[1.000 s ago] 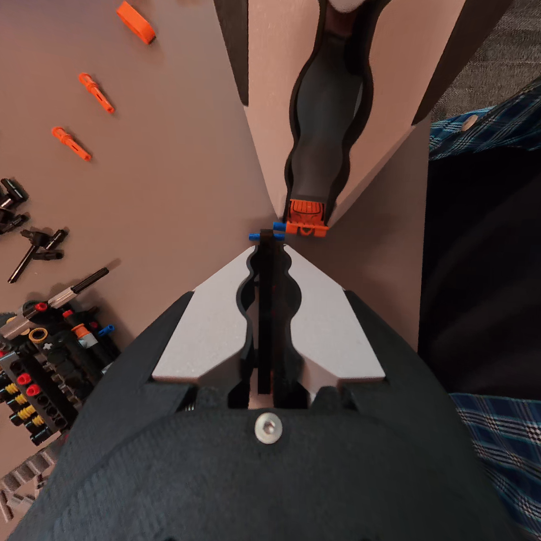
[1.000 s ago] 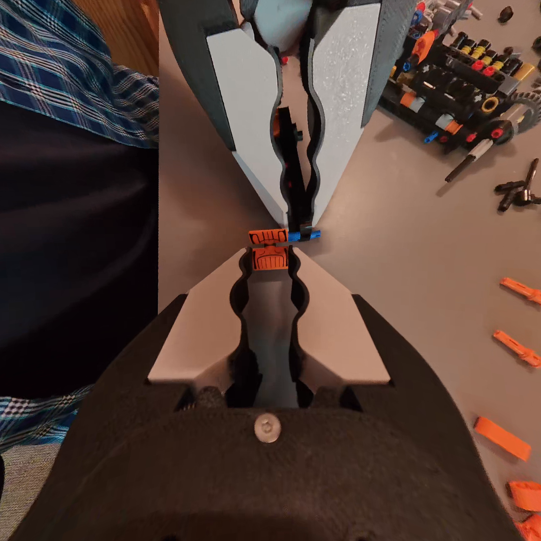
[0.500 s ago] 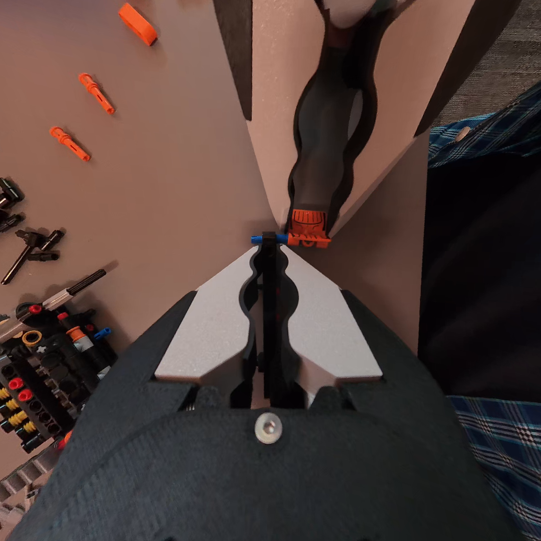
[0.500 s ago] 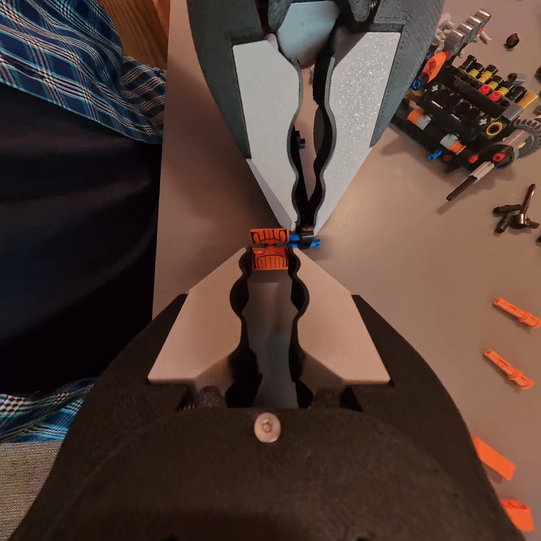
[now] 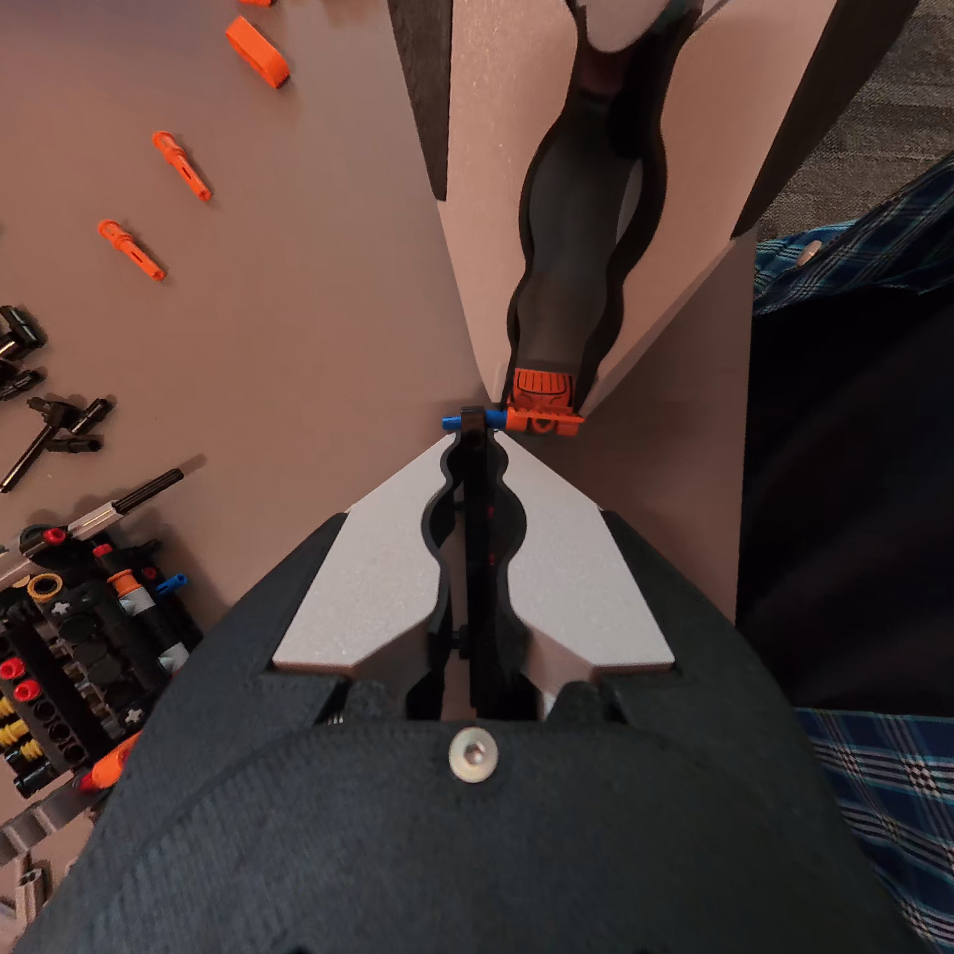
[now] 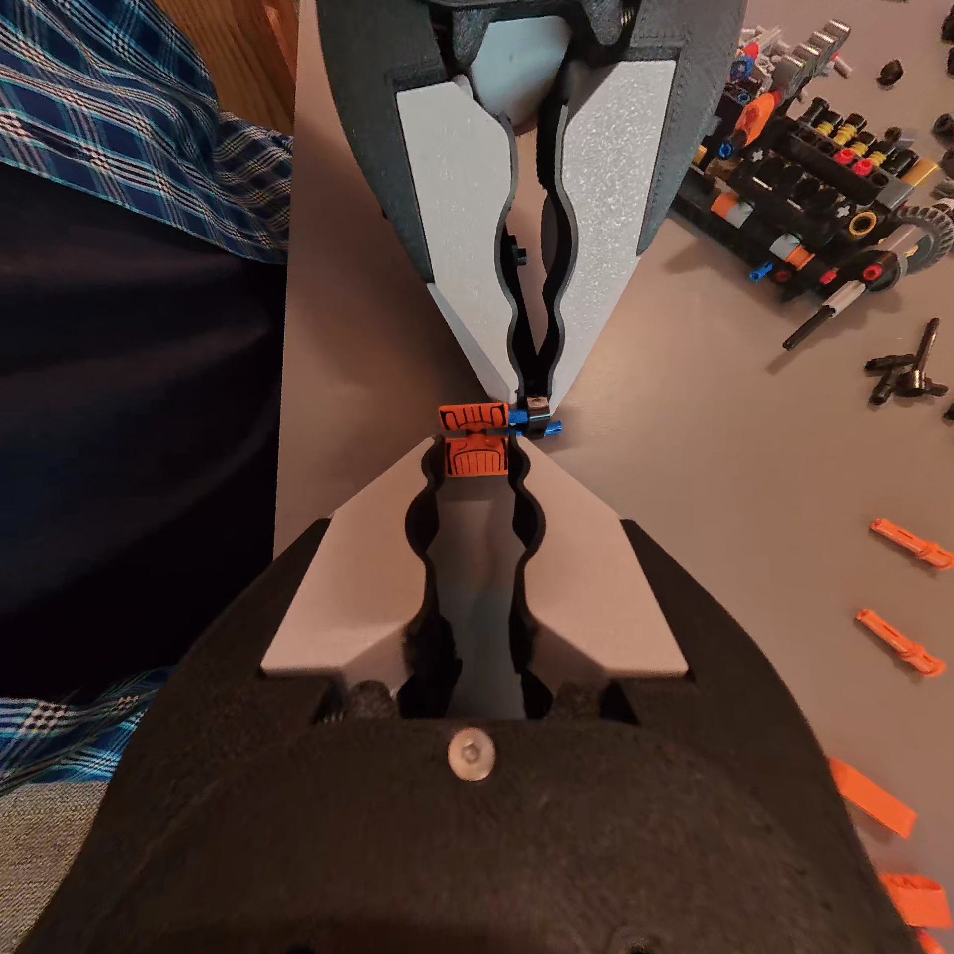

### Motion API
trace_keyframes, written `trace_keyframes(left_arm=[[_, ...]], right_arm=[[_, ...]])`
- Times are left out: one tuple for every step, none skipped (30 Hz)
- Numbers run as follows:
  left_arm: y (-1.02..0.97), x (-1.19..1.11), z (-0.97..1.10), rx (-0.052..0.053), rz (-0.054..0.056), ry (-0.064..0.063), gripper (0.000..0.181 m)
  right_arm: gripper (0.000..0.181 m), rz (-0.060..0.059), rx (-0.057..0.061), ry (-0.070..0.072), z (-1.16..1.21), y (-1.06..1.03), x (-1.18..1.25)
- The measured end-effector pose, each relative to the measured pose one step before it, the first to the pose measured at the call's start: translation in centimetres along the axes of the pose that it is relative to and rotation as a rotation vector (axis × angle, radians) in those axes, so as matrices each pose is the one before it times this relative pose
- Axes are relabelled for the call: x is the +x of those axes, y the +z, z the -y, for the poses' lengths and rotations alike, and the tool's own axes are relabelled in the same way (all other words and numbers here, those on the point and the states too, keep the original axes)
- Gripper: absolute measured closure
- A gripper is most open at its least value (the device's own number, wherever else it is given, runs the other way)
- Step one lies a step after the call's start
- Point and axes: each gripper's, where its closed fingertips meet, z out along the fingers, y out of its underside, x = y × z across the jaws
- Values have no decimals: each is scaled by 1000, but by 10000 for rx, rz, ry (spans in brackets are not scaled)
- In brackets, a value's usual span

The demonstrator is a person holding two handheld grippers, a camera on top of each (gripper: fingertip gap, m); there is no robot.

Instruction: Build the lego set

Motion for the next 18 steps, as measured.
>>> trace_keyframes(left_arm=[[-9, 98, -13, 3, -75, -33, 173], [13, 37, 26, 18, -15, -23, 173], [20, -4, 16, 22, 38, 29, 173], [-3, 6, -6, -4, -2, 24, 173], [2, 13, 0, -18, -14, -33, 173], [4, -1, -2, -32, 8, 29, 173], [15, 20, 15, -25, 16, 82, 173], [11, 17, 8, -31, 35, 76, 173], [4, -5, -6, -48, 63, 81, 173], [9, 1, -9, -37, 96, 148, 173], [0, -6, -24, -47, 54, 71, 173], [8, 31, 14, -23, 11, 46, 173], [13, 12, 10, -6, 52, 93, 173], [-5, -2, -9, -34, 23, 56, 173], [3, 7, 3, -30, 11, 22, 173], [-1, 1, 4, -40, 47, 87, 173], [6, -2, -8, -75, 106, 170, 173], [-3, -5, -5, -101, 81, 133, 173]], right_arm=[[160, 15, 17, -1, 8, -21, -57], [159, 11, -21, 52, -31, 11, 17], [159, 13, -20, 14, -27, 16, 0], [159, 38, -2, -8, 7, -7, -28], [159, 12, 2, -4, 2, -4, 27], [159, 36, -23, 19, -28, 16, -7], [160, 35, -17, -51, -15, 2, -45], [160, 21, -13, -11, -23, -1, 8], [160, 50, -30, 39, -36, 25, -19], [160, 39, -27, 25, -41, 18, -13], [160, 18, -7, 0, -8, -4, -15], [160, 58, -5, 22, -13, -17, -45], [160, 68, 1, 43, 0, -12, -34], [160, 28, -14, 10, -10, 13, -18], [160, -1, -12, -13, -20, 5, -9], [160, 42, -11, 28, -23, 6, -18], [160, 56, -21, 24, -24, 15, -36], [160, 23, -8, -27, -6, 2, -25]])
